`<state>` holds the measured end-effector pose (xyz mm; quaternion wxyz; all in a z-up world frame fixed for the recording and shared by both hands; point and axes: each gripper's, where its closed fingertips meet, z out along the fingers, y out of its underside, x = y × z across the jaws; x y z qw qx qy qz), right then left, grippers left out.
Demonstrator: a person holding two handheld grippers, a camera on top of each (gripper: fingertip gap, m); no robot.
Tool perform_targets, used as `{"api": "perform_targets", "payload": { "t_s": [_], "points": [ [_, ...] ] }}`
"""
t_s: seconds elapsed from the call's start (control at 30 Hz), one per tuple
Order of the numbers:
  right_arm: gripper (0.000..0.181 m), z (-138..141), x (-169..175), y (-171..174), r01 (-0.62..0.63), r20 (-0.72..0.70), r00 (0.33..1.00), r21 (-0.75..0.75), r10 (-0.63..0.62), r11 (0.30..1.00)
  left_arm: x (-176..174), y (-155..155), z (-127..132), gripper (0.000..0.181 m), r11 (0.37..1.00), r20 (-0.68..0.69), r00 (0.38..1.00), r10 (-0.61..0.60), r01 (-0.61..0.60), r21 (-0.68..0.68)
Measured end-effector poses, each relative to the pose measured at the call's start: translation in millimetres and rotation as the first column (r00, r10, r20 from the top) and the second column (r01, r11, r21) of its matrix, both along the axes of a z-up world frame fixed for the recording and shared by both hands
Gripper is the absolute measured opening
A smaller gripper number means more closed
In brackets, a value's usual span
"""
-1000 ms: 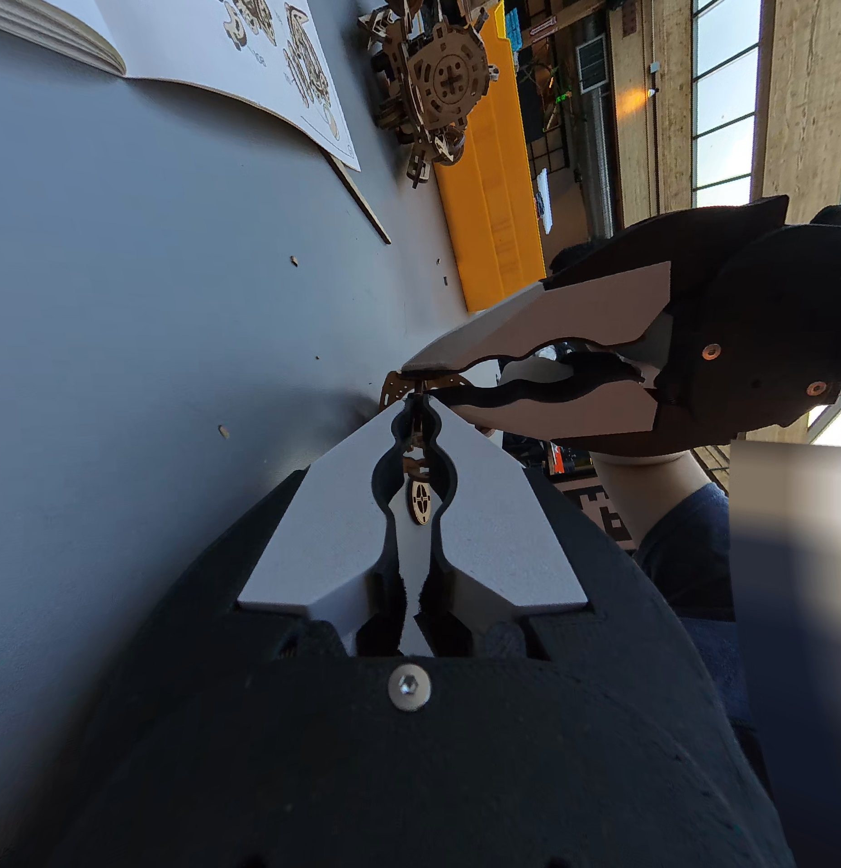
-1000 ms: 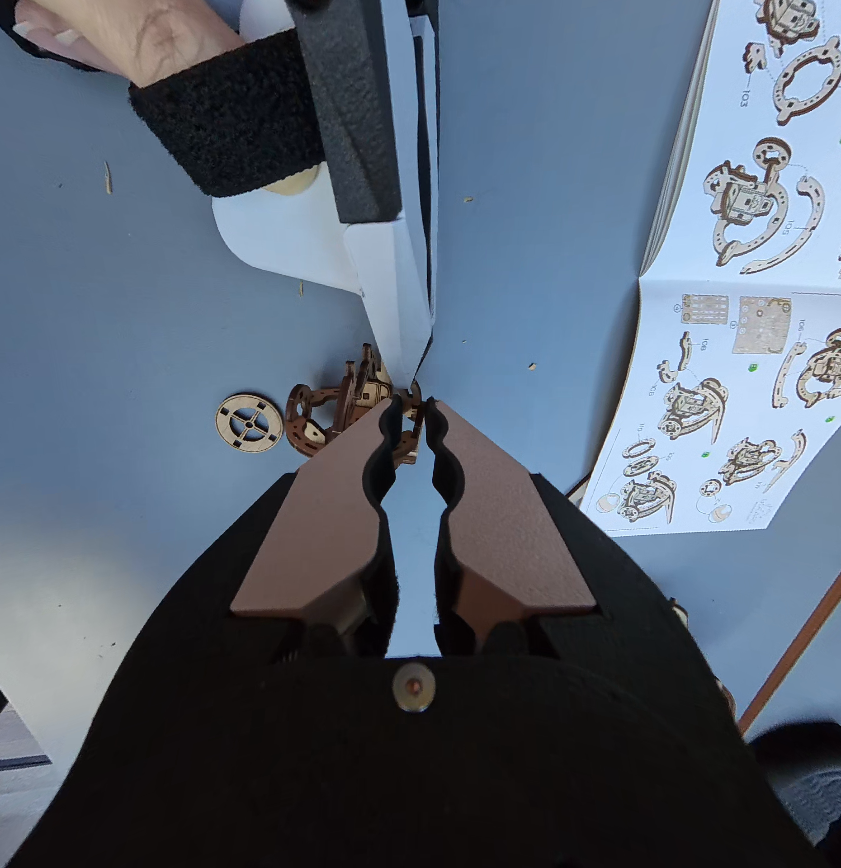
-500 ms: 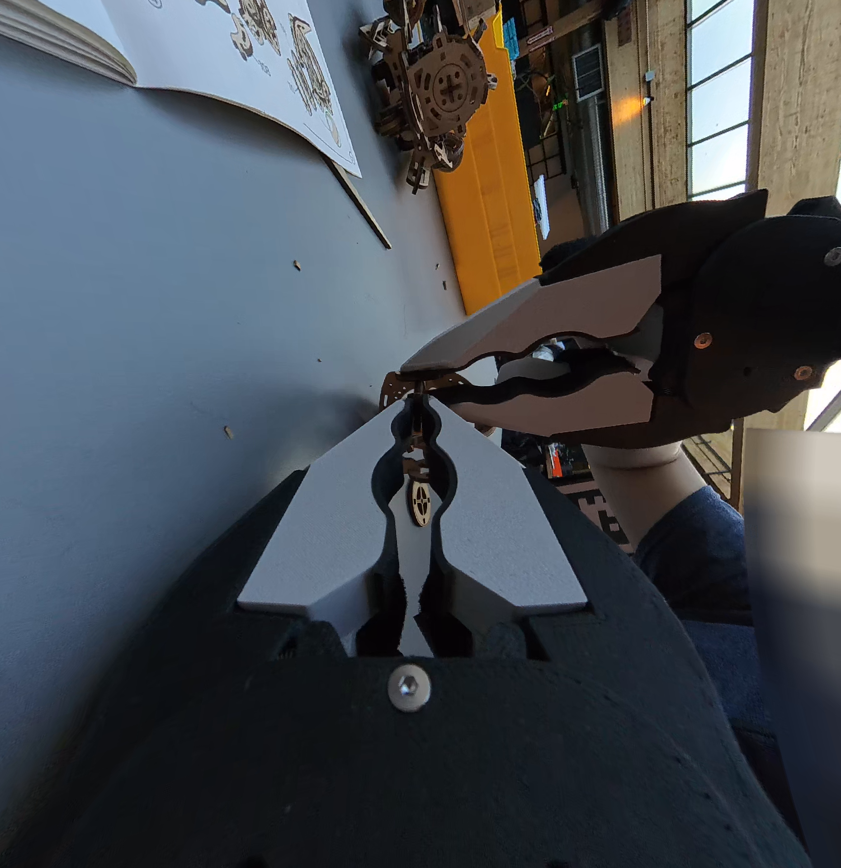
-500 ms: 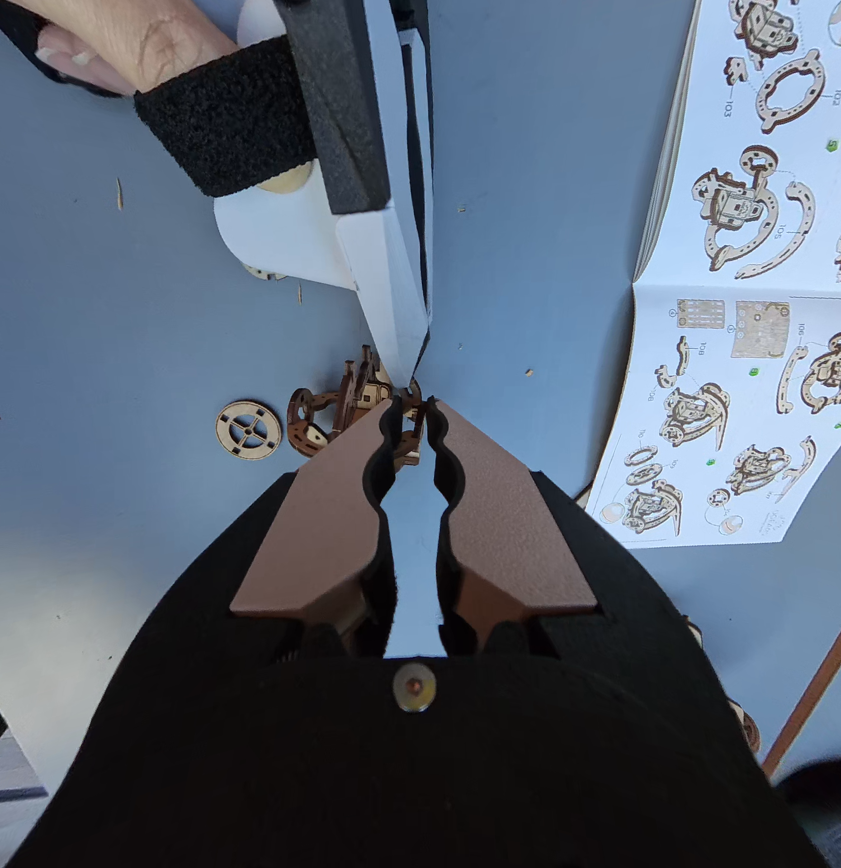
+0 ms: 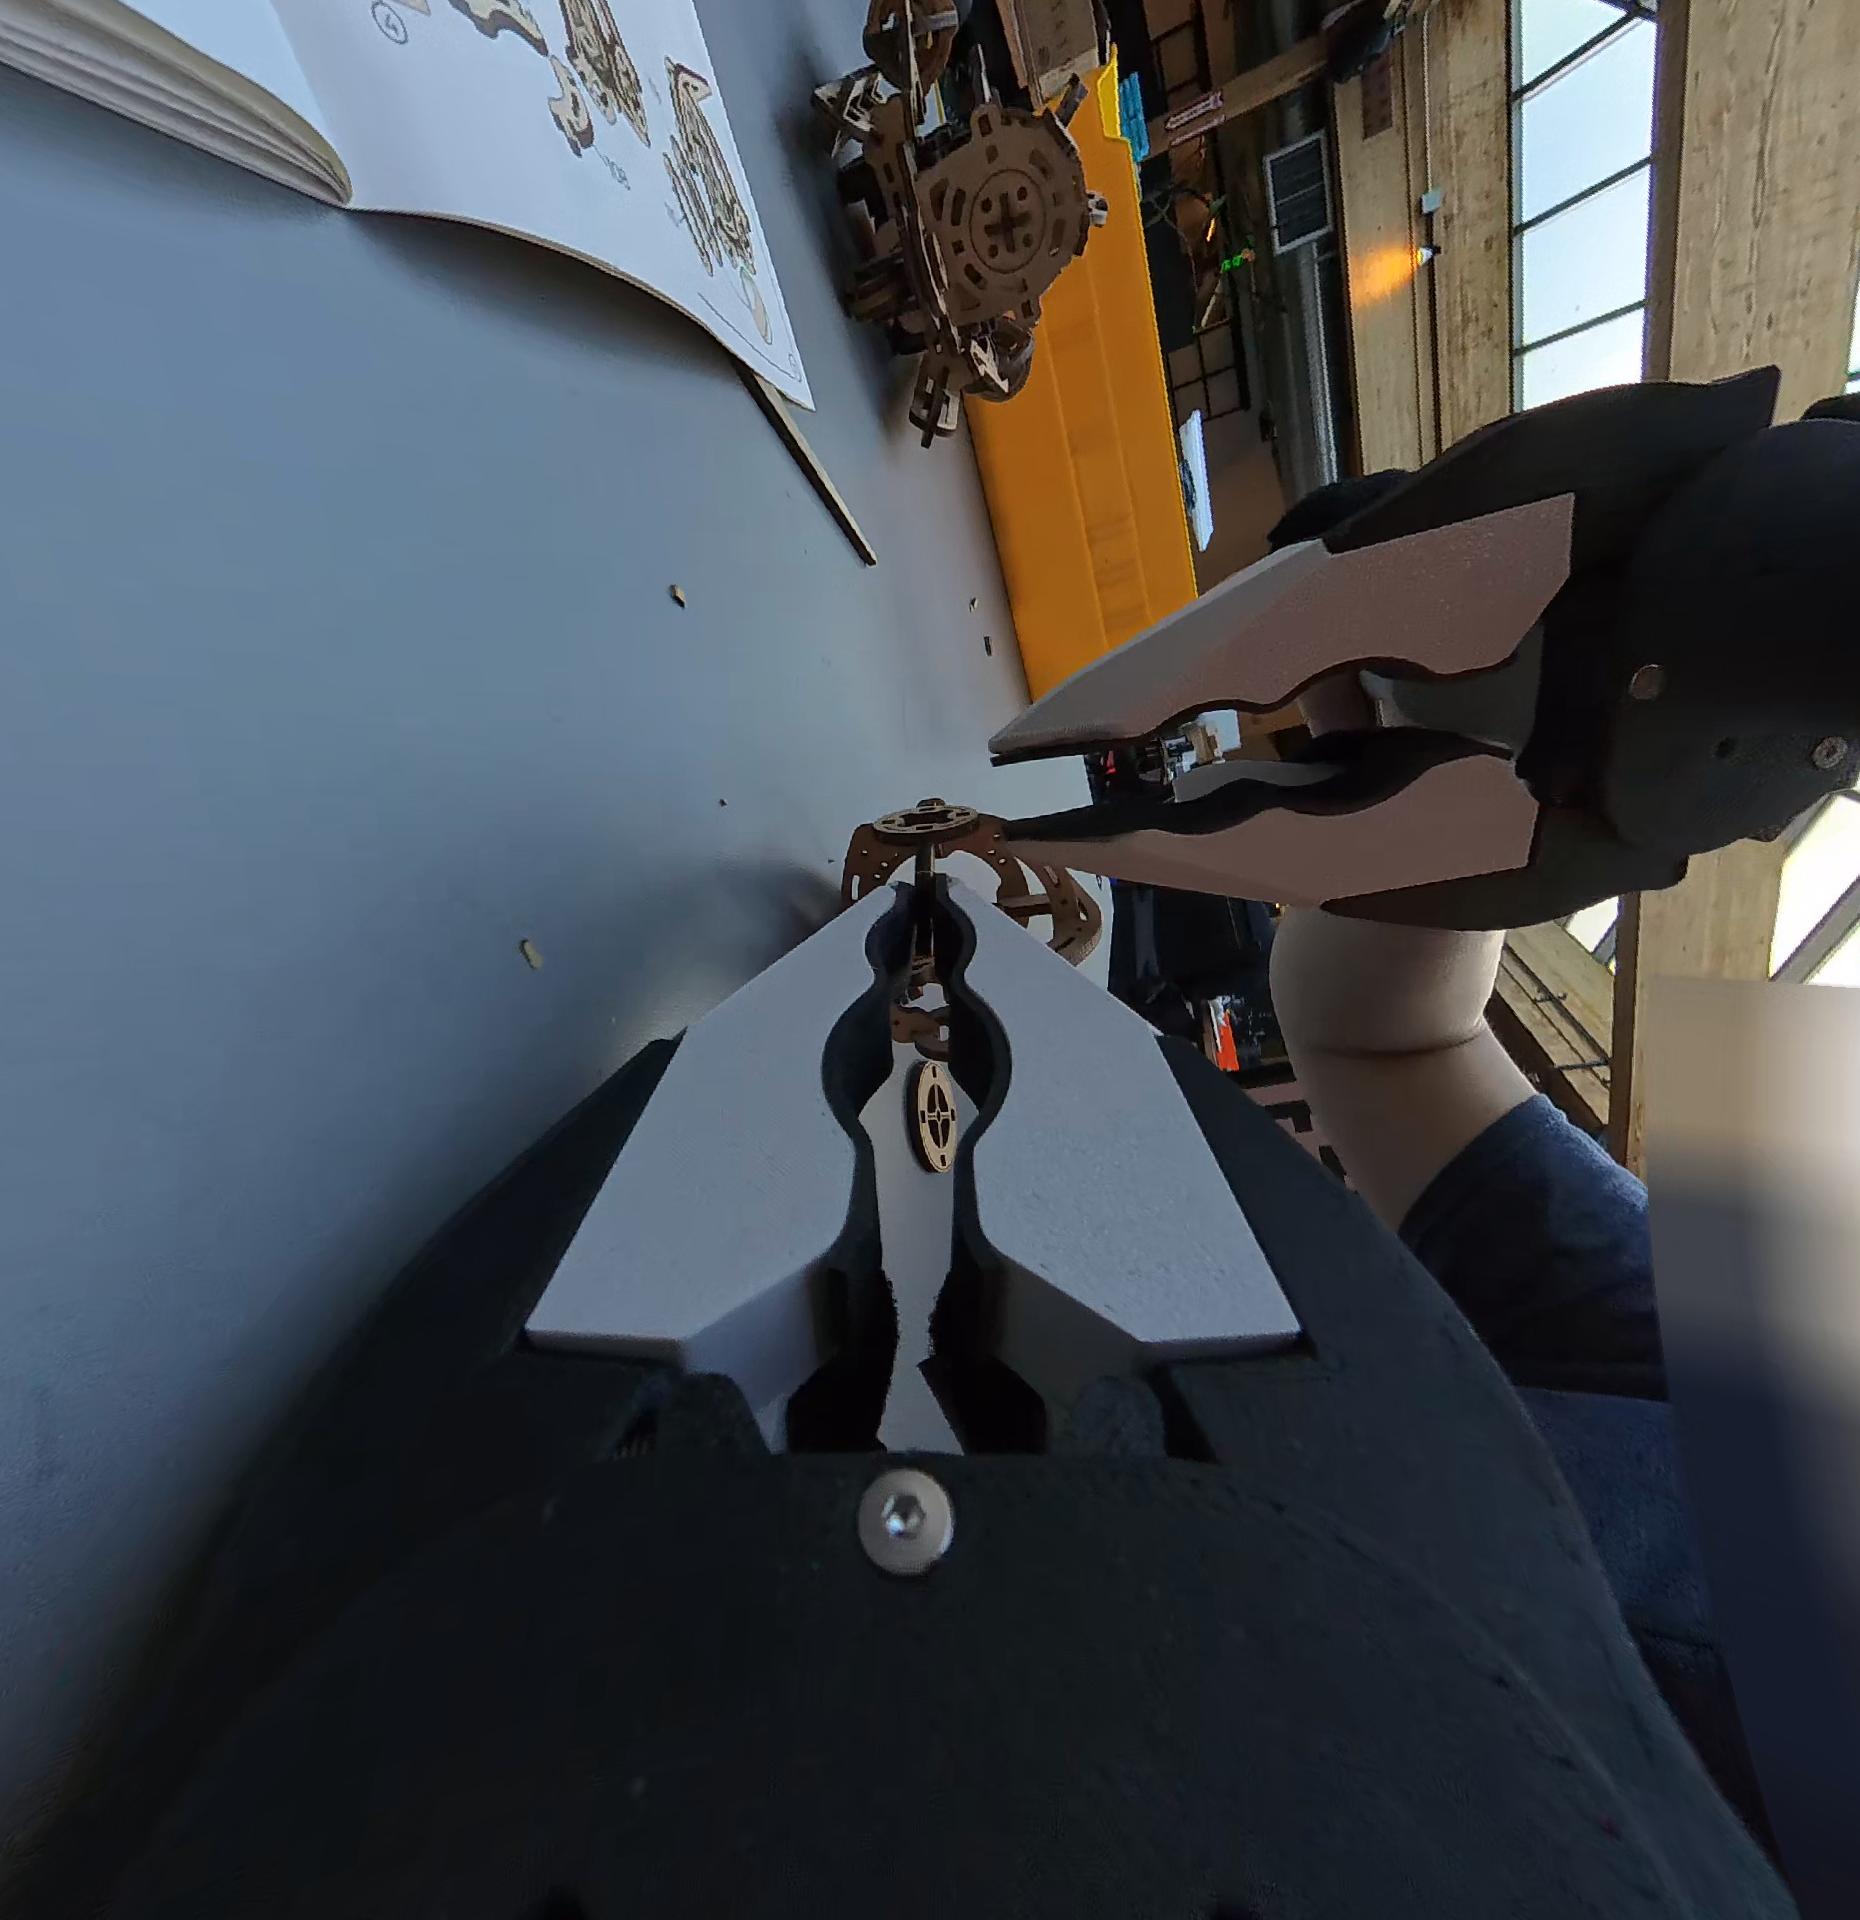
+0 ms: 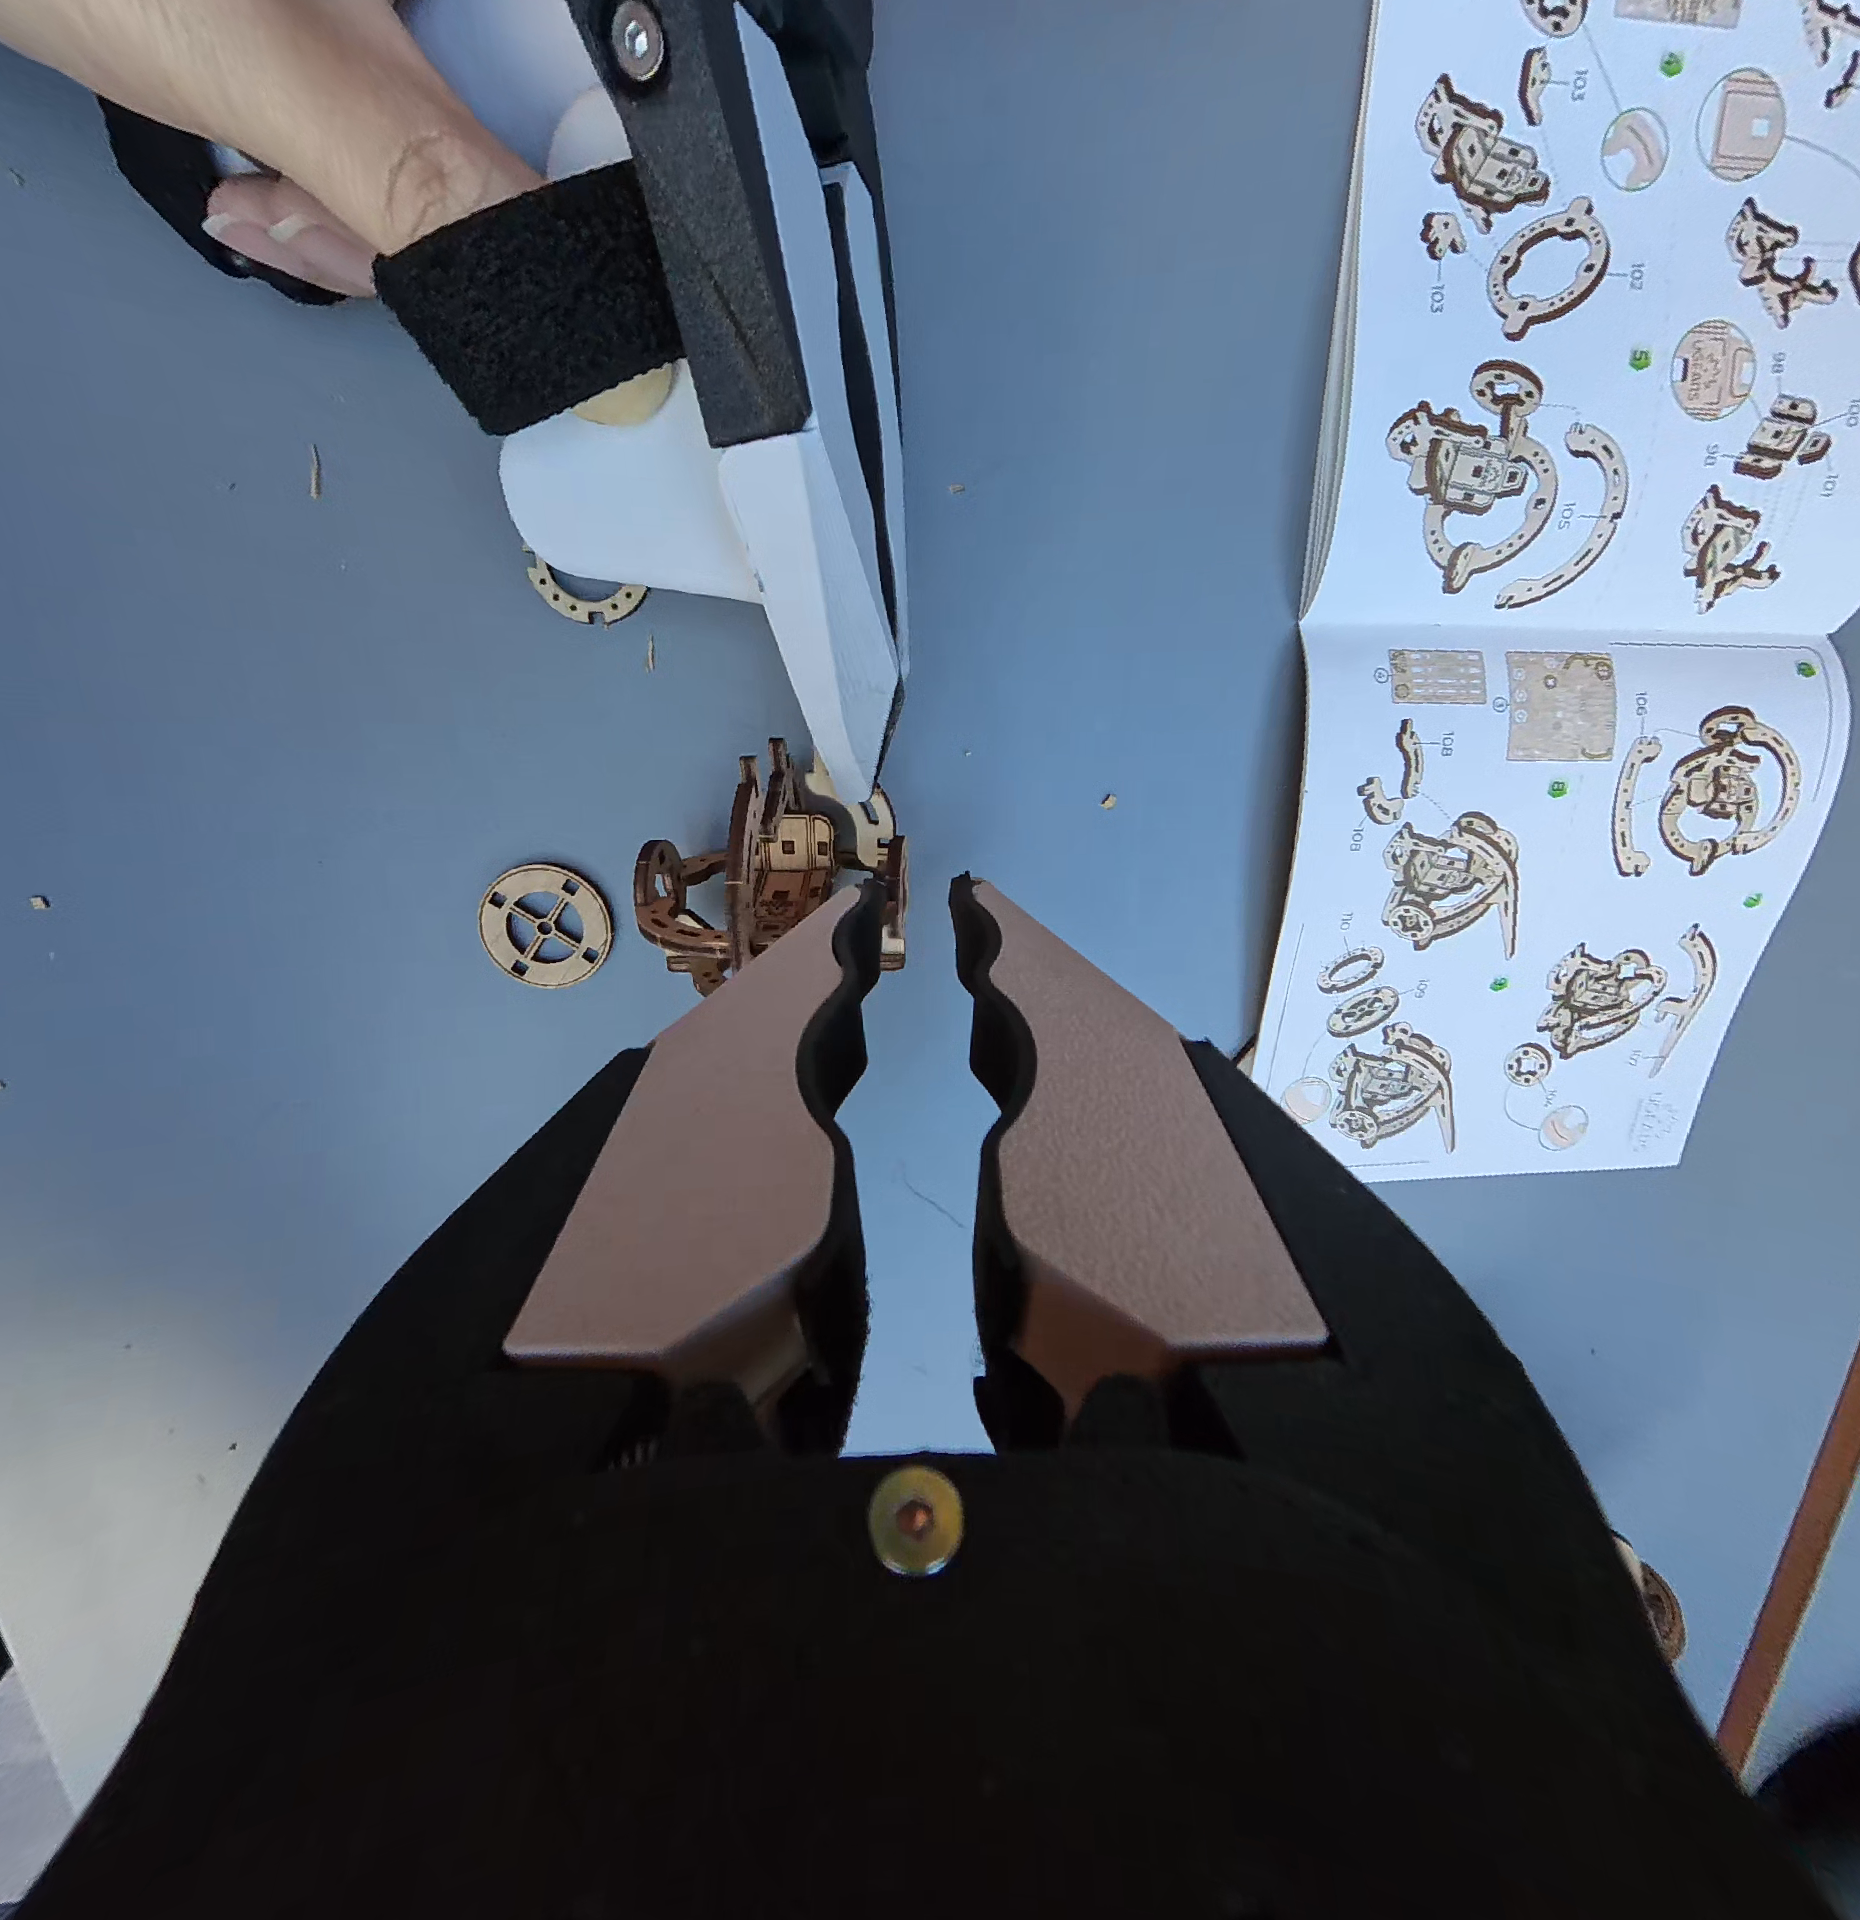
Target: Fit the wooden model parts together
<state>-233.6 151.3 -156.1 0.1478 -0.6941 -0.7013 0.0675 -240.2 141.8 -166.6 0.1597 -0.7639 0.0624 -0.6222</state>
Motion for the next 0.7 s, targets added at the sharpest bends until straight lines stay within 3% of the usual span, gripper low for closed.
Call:
{"api": "perform_targets", "payload": {
  "t_s": [0.7],
  "points": [
    [0.013, -6.9, -6.7, -4.1, 0.041, 0.071, 0.997, -0.111, -0.033, 0.993, 0.8, 0.4, -0.4, 0.001, 1.000, -0.009, 1.000, 0.001, -0.001, 0.010]
  ]
}}
